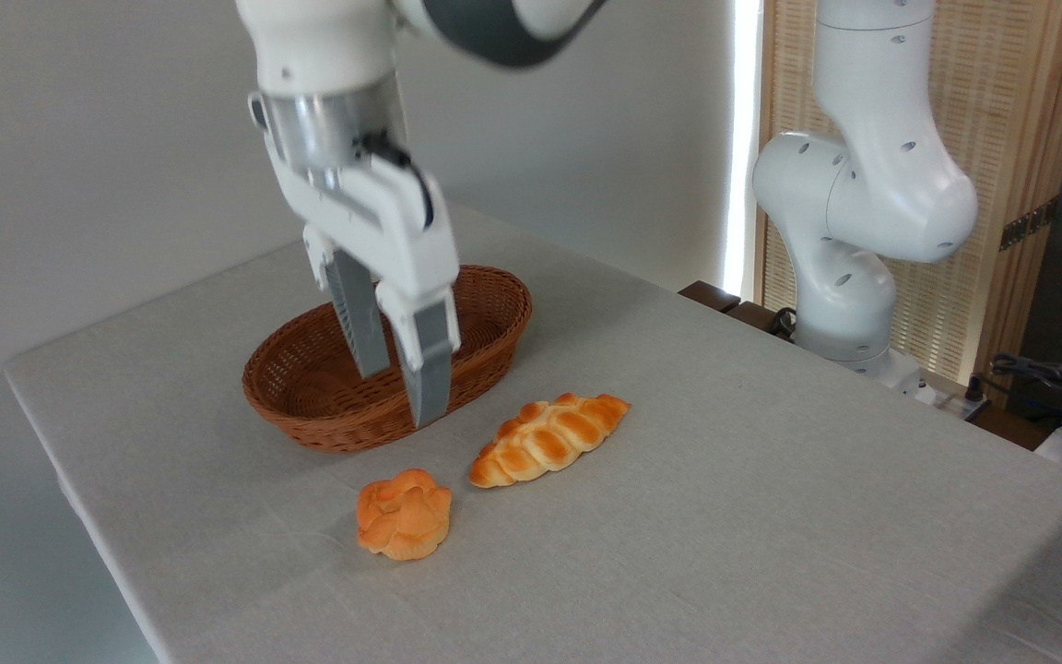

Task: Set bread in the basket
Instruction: 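Move the gripper down over the small round bread roll, then close the gripper on the round bread roll and lift it, then carry the roll over the wicker basket and lower it inside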

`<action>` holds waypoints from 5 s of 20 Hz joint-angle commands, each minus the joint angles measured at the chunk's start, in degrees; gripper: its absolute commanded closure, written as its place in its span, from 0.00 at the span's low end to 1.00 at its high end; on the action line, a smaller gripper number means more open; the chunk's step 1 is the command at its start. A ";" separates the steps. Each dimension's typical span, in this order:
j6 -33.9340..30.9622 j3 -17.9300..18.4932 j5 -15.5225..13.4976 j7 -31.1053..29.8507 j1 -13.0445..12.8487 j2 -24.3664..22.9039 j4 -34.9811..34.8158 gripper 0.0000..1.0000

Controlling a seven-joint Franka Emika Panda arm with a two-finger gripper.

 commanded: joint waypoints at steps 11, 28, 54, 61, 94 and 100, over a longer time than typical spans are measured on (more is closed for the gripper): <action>24.68 -1.98 -0.05 0.78 0.11 0.86 -17.38 0.00; 25.04 -2.07 -0.05 0.96 0.20 2.88 -18.18 0.53; 5.54 -2.33 -1.72 -1.59 0.73 2.09 -0.08 0.79; 2.54 -16.73 -1.90 -10.99 0.73 4.10 0.63 0.57; 5.62 -19.29 -0.05 -11.70 0.73 4.64 -3.06 0.00; 2.63 -13.86 -0.23 -2.84 0.64 -1.24 -2.79 0.00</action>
